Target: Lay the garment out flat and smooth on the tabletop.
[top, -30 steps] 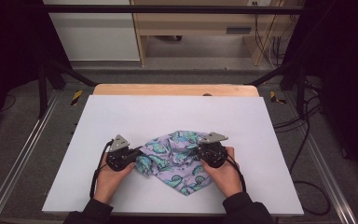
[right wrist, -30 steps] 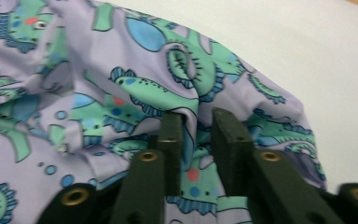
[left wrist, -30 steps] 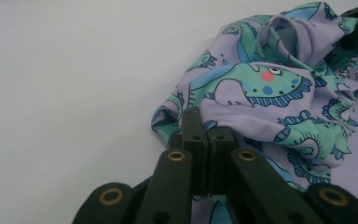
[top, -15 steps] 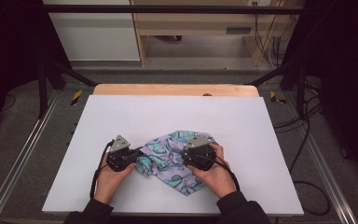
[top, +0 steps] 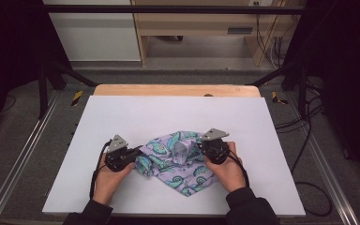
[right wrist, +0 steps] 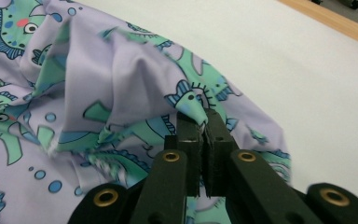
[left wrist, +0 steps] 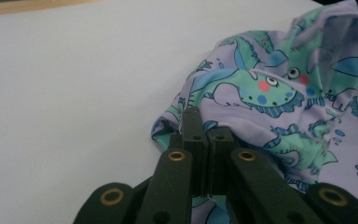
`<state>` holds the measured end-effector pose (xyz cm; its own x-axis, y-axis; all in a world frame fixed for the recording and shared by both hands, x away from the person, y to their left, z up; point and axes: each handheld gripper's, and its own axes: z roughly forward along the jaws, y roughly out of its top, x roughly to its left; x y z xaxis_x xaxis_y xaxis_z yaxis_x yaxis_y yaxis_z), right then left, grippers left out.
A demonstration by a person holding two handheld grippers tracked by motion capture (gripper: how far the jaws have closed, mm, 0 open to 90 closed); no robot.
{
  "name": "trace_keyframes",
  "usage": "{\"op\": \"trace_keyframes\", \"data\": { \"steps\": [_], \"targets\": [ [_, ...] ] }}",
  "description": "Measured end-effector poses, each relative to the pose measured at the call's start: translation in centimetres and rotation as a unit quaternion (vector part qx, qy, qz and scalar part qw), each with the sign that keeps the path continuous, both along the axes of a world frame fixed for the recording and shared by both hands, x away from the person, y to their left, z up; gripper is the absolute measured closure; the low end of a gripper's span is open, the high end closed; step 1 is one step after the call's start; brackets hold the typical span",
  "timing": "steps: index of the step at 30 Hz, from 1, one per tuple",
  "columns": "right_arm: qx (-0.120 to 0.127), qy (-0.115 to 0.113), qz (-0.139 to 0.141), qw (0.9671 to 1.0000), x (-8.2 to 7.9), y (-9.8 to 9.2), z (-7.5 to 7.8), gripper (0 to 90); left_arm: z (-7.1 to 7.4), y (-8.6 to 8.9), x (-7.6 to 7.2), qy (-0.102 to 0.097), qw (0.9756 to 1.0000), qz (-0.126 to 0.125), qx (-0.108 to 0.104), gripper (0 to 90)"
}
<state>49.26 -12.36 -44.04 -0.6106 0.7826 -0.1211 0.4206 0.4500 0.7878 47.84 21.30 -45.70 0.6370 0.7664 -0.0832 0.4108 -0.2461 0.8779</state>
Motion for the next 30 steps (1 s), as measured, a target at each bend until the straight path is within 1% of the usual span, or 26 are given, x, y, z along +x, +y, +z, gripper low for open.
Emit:
{"op": "trace_keyframes", "data": {
  "steps": [2,3,5,8,9,12,13,15,17,19,20,21,22,24,28,30],
  "targets": [
    [0.01,-0.005,-0.001,0.9999,-0.2,-0.8,0.5,87.5,0.5,0.1,-0.1,-0.004,0.9999,0.004,-0.01,89.5],
    [0.019,-0.009,0.0,0.9998,-0.4,-1.4,0.8,87.6,0.8,0.0,-0.1,-0.008,0.9999,0.002,-0.014,89.5],
    [0.035,-0.017,-0.005,0.9992,-0.8,-2.4,1.6,87.7,1.5,-0.2,-0.2,-0.014,0.9998,0.0,-0.013,89.5],
    [0.057,-0.033,-0.014,0.9977,-1.1,-4.0,3.1,87.8,2.4,-0.5,0.1,-0.018,0.9996,-0.001,-0.02,89.5],
    [0.06,-0.037,-0.015,0.9974,-1.2,-4.4,3.4,87.8,2.7,-0.6,0.3,-0.018,0.9996,-0.001,-0.024,89.5],
    [0.069,-0.046,-0.015,0.9965,-1.3,-5.5,4.7,87.9,3.6,-1.1,0.6,-0.017,0.9996,-0.003,-0.023,89.5],
    [0.068,-0.049,-0.014,0.9964,-1.4,-5.8,5.0,87.9,3.9,-1.2,0.7,-0.018,0.9996,-0.003,-0.023,89.6],
    [0.068,-0.054,-0.014,0.9961,-1.4,-6.3,5.4,87.9,4.6,-1.5,0.7,-0.026,0.9995,-0.002,-0.016,89.6],
    [0.073,-0.052,-0.014,0.9959,-1.3,-6.7,5.5,87.9,5.0,-1.6,0.8,-0.031,0.9994,-0.001,-0.012,89.6],
    [0.075,-0.053,-0.015,0.9956,-1.3,-6.9,5.2,87.8,5.0,-1.7,1.0,-0.03,0.9995,0.001,-0.012,89.5],
    [0.08,-0.053,-0.015,0.9953,-1.3,-7.0,5.1,87.8,4.9,-1.7,1.0,-0.028,0.9996,0.004,-0.01,89.6],
    [0.09,-0.051,-0.018,0.9945,-1.3,-7.1,4.8,87.7,4.9,-1.7,1.1,-0.027,0.9996,0.005,-0.011,89.6],
    [0.095,-0.05,-0.02,0.9941,-1.3,-7.1,4.6,87.8,4.8,-1.8,1.1,-0.024,0.9996,0.004,-0.015,89.6],
    [0.099,-0.053,-0.022,0.9934,-1.3,-7.1,4.4,87.9,4.9,-1.8,1.1,-0.026,0.9995,0.005,-0.014,89.6],
    [0.109,-0.061,-0.028,0.9918,-1.4,-7.1,4.4,88.0,5.5,-1.8,1.0,-0.037,0.9992,0.011,-0.01,89.6],
    [0.115,-0.062,-0.033,0.9909,-1.2,-7.1,4.6,88.0,6.0,-1.9,1.3,-0.036,0.999,0.013,-0.023,89.6]
  ]
}}
